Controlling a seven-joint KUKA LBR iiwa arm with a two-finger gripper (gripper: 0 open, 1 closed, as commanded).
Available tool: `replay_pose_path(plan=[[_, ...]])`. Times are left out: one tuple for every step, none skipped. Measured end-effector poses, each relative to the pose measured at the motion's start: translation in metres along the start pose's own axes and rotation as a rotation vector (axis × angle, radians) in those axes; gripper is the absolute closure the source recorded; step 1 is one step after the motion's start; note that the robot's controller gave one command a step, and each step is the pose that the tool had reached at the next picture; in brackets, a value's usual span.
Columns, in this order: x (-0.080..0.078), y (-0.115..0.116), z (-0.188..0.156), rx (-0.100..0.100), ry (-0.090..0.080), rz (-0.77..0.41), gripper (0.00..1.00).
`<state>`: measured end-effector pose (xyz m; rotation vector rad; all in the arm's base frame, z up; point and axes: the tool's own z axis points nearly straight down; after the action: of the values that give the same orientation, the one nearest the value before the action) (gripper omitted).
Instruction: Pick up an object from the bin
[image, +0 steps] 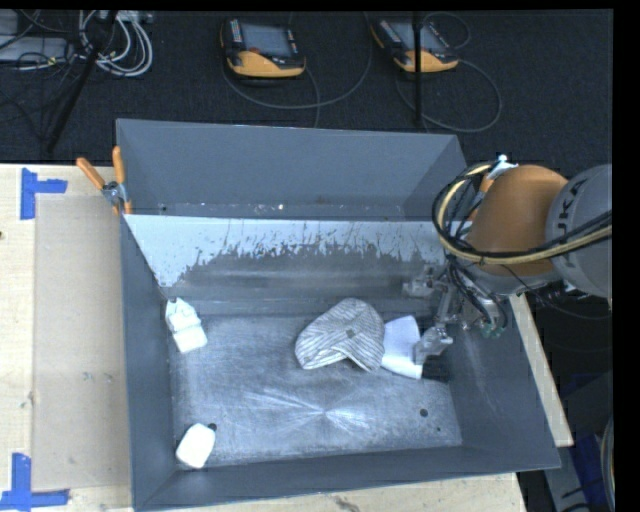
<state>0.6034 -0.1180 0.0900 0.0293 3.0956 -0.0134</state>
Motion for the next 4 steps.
replay_pose_path(plan=[[0.005,0.000,0.001,-0.002,0.028,-0.005,1.00],[0.005,0.000,0.001,-0.001,0.028,-0.006,1.00],[0.006,-0.001,-0.003,-0.003,0.023,-0.004,1.00],[0.005,-0.005,-0.037,-0.008,0.042,0.000,1.00]])
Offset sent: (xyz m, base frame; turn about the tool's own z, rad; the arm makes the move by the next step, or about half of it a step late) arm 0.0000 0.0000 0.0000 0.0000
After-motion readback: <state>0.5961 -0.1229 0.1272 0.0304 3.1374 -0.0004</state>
